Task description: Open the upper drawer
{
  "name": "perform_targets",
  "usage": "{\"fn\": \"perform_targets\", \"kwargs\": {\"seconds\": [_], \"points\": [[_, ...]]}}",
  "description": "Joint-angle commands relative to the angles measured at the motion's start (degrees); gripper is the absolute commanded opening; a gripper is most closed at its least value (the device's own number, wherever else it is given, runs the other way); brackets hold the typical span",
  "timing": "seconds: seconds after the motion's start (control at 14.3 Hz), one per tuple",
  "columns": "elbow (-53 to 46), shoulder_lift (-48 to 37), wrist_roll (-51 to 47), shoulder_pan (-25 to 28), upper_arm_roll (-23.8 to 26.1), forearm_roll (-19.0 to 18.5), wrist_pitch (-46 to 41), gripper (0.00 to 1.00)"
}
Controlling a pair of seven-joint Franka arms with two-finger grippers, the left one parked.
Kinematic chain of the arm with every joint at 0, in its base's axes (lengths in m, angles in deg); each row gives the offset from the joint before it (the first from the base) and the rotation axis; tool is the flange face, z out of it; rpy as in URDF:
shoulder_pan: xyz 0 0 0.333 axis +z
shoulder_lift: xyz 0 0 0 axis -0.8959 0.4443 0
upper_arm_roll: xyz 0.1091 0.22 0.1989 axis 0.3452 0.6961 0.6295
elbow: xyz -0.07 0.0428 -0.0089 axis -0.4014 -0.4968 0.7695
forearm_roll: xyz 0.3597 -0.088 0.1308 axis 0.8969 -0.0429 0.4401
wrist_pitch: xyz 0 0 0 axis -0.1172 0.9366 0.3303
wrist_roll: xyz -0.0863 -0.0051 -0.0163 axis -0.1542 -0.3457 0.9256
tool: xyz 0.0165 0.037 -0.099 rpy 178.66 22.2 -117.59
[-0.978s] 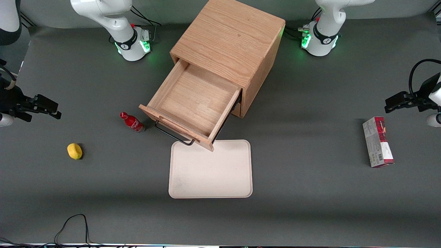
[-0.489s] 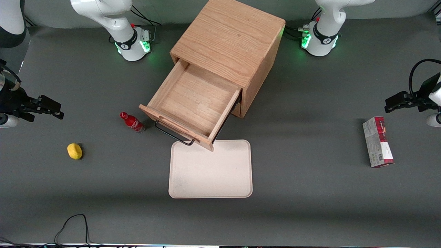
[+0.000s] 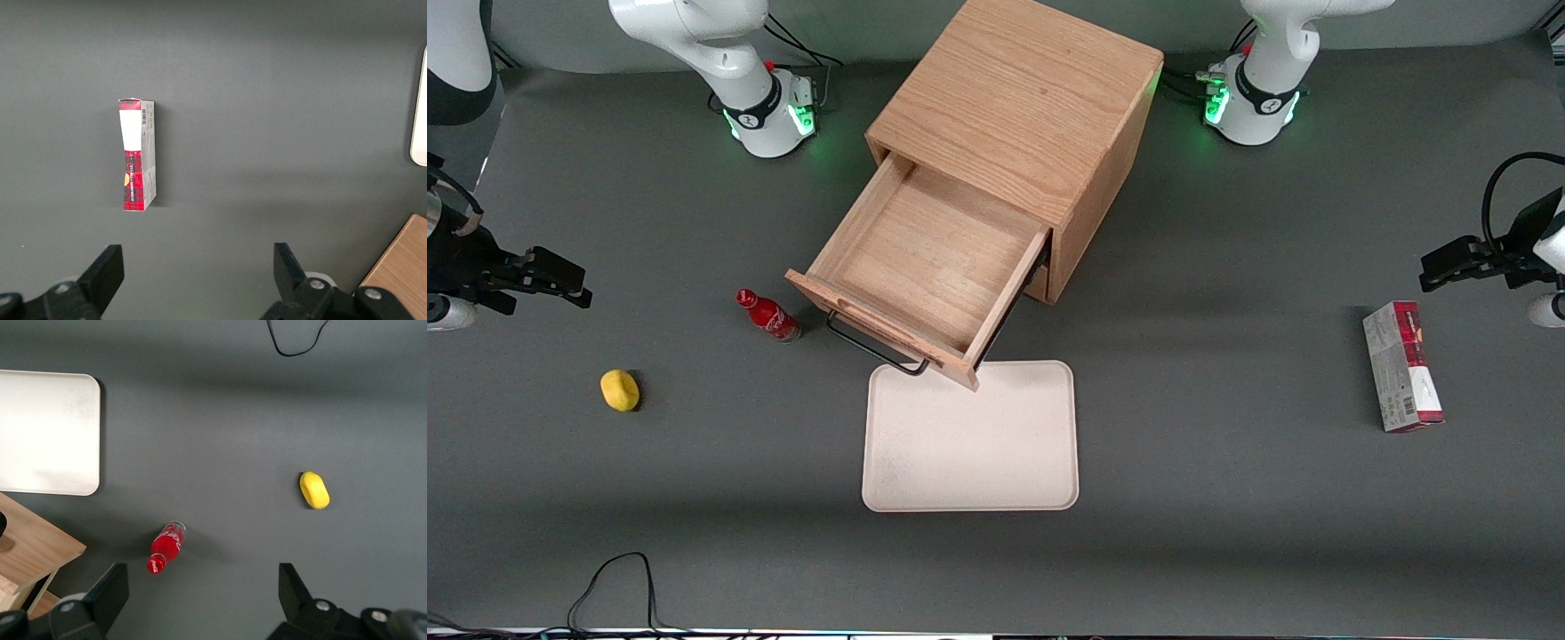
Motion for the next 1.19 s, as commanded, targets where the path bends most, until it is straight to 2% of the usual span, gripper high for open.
{"fn": "perform_targets", "kwargs": {"seconds": [0.0,0.49,0.77,1.12], "points": [[0.2,-0.4,-1.3,0.4,-0.1,-0.9,0.4,1.00],[-1.1,0.8,-1.3,0.1,-0.1,-0.9,0.4,1.00],[-0.4,0.3,-1.2,-3.3,2.3,-0.9,0.4,1.00],[-0.4,0.3,-1.3,-3.6,2.5,-0.9,0.4,1.00]]}}
